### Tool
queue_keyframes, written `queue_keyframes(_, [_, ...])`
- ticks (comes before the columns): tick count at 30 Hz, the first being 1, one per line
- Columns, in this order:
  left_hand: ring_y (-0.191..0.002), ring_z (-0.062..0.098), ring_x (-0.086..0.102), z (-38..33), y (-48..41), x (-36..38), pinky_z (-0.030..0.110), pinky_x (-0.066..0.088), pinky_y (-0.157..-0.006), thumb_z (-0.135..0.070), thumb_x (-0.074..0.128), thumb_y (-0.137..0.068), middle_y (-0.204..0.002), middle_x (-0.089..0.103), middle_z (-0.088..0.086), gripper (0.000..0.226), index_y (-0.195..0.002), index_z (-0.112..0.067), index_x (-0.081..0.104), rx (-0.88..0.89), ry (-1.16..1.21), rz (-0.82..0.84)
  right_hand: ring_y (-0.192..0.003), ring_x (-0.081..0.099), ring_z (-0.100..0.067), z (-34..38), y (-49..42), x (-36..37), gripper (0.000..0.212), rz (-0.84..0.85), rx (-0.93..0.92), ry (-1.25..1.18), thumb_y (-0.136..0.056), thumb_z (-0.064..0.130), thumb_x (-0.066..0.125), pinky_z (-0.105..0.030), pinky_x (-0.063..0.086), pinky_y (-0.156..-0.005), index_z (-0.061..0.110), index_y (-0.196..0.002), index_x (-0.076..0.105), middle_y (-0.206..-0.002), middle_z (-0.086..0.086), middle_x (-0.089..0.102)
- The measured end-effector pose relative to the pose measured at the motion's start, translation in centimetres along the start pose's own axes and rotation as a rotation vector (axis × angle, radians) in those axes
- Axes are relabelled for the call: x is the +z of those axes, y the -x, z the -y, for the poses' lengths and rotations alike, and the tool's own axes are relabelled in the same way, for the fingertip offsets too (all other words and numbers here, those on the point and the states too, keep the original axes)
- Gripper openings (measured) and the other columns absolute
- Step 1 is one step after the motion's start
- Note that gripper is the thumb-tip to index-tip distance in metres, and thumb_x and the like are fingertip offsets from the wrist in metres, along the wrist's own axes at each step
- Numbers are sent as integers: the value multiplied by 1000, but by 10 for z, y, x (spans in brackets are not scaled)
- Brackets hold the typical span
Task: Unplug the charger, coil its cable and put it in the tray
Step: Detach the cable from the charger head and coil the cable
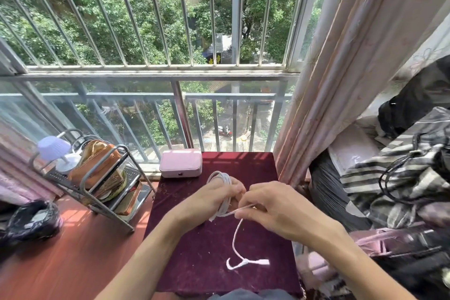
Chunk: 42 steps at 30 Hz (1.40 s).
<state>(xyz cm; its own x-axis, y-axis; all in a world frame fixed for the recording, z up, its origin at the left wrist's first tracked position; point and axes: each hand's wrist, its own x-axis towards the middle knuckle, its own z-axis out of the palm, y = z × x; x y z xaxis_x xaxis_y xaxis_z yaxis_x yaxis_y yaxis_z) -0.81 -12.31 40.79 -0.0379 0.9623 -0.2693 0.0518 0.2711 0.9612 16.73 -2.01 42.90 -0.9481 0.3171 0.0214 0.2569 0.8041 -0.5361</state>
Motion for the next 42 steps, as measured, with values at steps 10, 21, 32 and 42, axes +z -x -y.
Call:
queue_keyframes(10, [-41,10,11,3,1,32,32,6,-46,-67,20,-99,-46,20,-3,65,-81,-15,54,-88,508,259,-54,37,-10,-26,-24,-27,28,-113,-26,-394,-79,52,86,-26,34,-55,27,-81,75,-57,4,41])
queue_keyframes(21, [-33,5,30,-15,-1,29,22,28,-42,-24,48,-104,-42,32,-8,23,-101,-1,55,207,1011,192,-80,67,-18,-32,-41,57,31,-170,148,-960,-112,12,50,-28,54,-72,-3,-100,76,-82,-9,73])
queue_keyframes(32, [-35,4,31,-12,-14,8,23,19,-46,-39,36,-107,-49,38,-5,42,-96,-7,61,183,999,-76,-49,34,-4,-30,-16,90,30,-124,216,-482,-106,56,42,-40,35,-52,43,-95,66,-55,16,45])
queue_keyframes(42, [-60,12,62,9,-20,10,20,51,-56,-24,45,-107,-72,62,4,33,-121,3,60,22,308,-130,-57,51,-8,-12,4,29,33,108,133,-93,-98,54,62,-22,37,-57,27,-79,65,-59,12,57])
